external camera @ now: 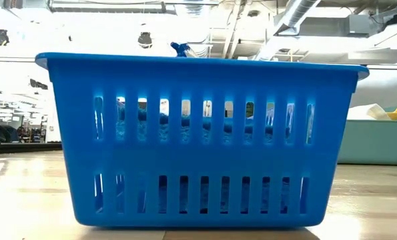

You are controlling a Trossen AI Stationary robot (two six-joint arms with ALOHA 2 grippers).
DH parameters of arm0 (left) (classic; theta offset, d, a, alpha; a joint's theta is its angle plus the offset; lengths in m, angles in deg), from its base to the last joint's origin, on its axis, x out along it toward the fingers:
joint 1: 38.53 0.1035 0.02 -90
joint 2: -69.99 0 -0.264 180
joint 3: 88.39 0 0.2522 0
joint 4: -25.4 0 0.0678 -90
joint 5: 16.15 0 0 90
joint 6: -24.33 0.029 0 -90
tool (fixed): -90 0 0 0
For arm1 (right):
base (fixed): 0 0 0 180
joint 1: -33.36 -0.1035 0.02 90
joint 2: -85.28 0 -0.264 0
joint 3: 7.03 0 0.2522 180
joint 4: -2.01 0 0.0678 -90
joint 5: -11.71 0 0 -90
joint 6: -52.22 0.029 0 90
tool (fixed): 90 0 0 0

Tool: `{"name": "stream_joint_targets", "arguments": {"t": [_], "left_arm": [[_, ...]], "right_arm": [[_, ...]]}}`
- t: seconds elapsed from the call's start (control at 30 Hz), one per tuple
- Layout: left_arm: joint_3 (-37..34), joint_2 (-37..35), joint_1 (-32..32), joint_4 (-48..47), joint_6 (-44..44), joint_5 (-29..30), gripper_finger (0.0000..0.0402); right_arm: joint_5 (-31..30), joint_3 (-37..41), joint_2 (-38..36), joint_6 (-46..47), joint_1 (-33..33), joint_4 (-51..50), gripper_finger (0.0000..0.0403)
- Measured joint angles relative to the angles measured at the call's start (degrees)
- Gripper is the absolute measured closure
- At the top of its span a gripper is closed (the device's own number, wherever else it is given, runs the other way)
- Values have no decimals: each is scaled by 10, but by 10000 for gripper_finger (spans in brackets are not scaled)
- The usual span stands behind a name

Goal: Pick & Place Kitchen Items
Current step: Put the green microfiber towel into the green bin

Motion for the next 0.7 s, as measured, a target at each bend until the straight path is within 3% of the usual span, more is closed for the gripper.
{"name": "stream_joint_targets", "arguments": {"t": [0.33,0.7], "left_arm": [[3,48,7,20,-63,-18,205],[2,49,9,-4,-67,8,261]], "right_arm": [[0,0,0,4,0,-1,67],[0,0,0,4,0,-3,67]]}}
